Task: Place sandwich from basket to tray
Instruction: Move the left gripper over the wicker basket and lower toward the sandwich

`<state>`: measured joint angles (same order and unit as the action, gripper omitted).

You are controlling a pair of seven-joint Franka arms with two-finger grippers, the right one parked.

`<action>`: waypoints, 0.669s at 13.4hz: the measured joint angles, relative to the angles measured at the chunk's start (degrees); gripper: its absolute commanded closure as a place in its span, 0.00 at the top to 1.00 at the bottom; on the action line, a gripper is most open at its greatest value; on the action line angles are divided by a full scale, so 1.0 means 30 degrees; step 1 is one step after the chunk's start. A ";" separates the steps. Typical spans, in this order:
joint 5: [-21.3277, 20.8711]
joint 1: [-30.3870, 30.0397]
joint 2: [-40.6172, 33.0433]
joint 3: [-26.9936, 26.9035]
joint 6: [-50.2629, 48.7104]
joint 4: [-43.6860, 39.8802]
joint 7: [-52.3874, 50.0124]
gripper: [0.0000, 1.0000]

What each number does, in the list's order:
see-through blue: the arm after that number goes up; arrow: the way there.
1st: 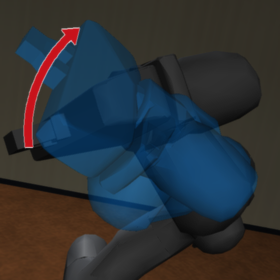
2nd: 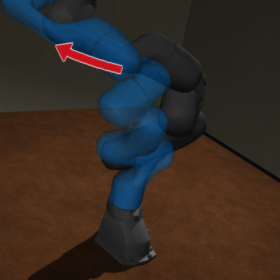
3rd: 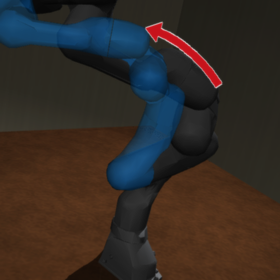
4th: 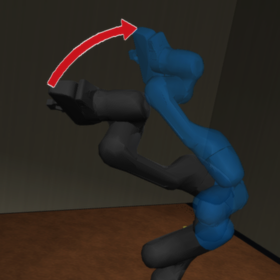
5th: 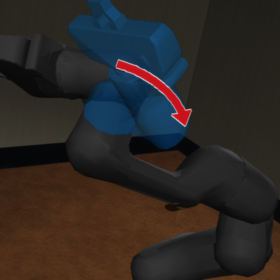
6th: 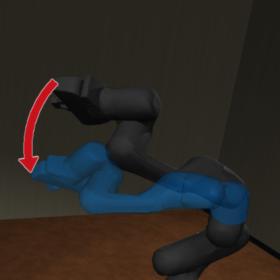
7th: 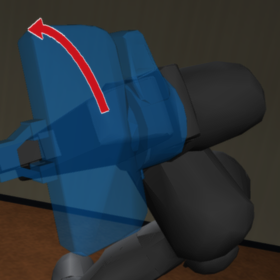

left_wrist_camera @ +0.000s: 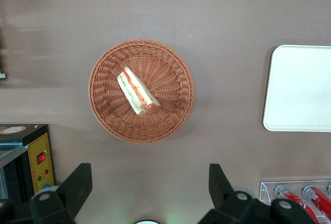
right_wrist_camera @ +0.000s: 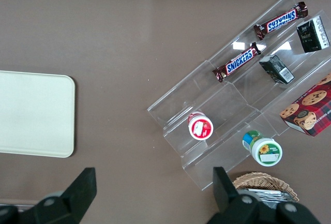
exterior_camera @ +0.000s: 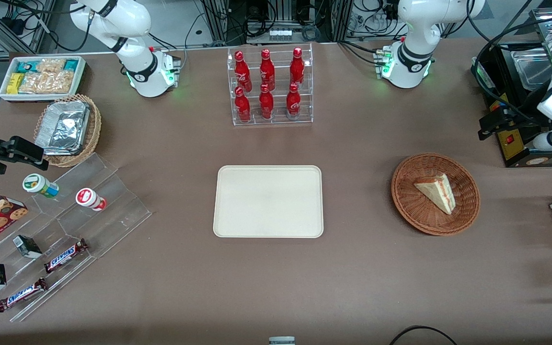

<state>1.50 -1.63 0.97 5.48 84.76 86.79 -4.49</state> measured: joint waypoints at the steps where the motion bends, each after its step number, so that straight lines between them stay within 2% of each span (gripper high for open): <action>1: -0.0126 0.0000 0.0007 -0.0001 0.0000 0.0000 0.0000 1.00; 5: -0.0631 -0.0245 0.0464 -0.0114 0.0008 0.0014 -0.0027 1.00; 9: -0.1238 -0.1014 0.2788 -0.0424 0.1443 0.0029 -0.0103 1.00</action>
<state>-2.21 -4.67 9.34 4.21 89.09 86.87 -4.80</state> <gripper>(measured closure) 0.000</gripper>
